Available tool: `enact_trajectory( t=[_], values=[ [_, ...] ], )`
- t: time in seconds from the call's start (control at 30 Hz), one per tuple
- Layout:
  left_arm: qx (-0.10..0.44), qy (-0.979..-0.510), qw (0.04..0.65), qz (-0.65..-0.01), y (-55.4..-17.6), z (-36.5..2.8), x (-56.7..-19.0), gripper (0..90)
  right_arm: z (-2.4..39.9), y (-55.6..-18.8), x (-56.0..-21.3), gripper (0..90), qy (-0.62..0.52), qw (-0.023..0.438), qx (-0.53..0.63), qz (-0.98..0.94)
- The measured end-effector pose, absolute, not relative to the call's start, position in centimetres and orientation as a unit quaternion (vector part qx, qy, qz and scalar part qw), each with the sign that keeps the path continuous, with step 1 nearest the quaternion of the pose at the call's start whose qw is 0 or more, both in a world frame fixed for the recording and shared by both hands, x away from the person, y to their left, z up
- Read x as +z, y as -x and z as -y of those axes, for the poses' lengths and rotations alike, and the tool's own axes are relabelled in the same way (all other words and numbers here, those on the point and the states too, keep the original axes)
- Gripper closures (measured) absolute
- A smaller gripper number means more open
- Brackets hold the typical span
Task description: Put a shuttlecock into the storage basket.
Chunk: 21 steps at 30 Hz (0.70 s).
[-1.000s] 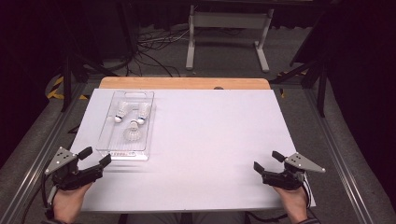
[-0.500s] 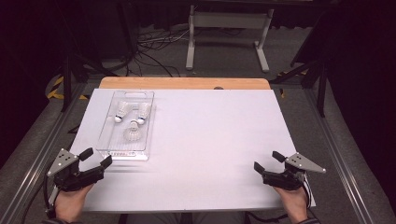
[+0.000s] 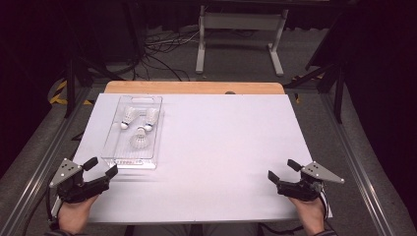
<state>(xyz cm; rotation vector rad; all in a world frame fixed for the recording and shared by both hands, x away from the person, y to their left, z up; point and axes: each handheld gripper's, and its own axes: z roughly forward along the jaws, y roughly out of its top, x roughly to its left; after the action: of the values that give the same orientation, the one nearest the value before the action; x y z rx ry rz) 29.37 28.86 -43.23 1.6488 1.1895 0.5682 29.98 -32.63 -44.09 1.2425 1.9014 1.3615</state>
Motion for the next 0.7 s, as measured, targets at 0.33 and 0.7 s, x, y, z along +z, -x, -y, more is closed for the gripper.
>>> enact_trajectory(
  t=[0.33, 0.7],
  values=[
    [0.231, -0.683, 0.489, -0.490, -29.33, -28.77, -43.55, 20.5, 32.73, -29.95, -44.22, 8.9, -0.456, 0.239, 0.500, -0.697],
    [0.228, -0.686, 0.487, -0.491, -29.45, -28.67, -43.66, 20.4, 32.74, -29.96, -44.24, 8.9, -0.455, 0.238, 0.500, -0.697]
  ],
)
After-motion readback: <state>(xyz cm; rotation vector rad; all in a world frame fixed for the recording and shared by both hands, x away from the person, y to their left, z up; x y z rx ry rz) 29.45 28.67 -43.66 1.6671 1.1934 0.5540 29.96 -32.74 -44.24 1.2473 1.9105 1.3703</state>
